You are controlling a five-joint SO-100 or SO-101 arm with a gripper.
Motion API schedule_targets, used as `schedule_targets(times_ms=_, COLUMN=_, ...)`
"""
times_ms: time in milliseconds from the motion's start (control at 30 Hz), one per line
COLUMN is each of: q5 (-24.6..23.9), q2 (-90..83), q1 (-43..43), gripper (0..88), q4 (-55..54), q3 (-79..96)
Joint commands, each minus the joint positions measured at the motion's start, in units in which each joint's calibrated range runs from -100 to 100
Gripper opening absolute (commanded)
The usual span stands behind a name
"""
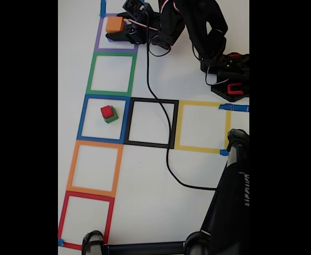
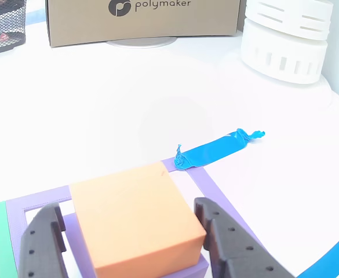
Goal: Tower of hanoi
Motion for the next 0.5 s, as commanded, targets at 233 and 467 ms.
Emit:
schedule_targets(times_ms=233, q5=0.4, q2=0.4, q1=-0.5, gripper=18.0, q4=-0.1, q3=-1.2)
schedule_targets(times_ms=467, q5=0.4, q2=0.5, q1=-1.1, gripper=16.4, q4=-0.2, q3=-1.3)
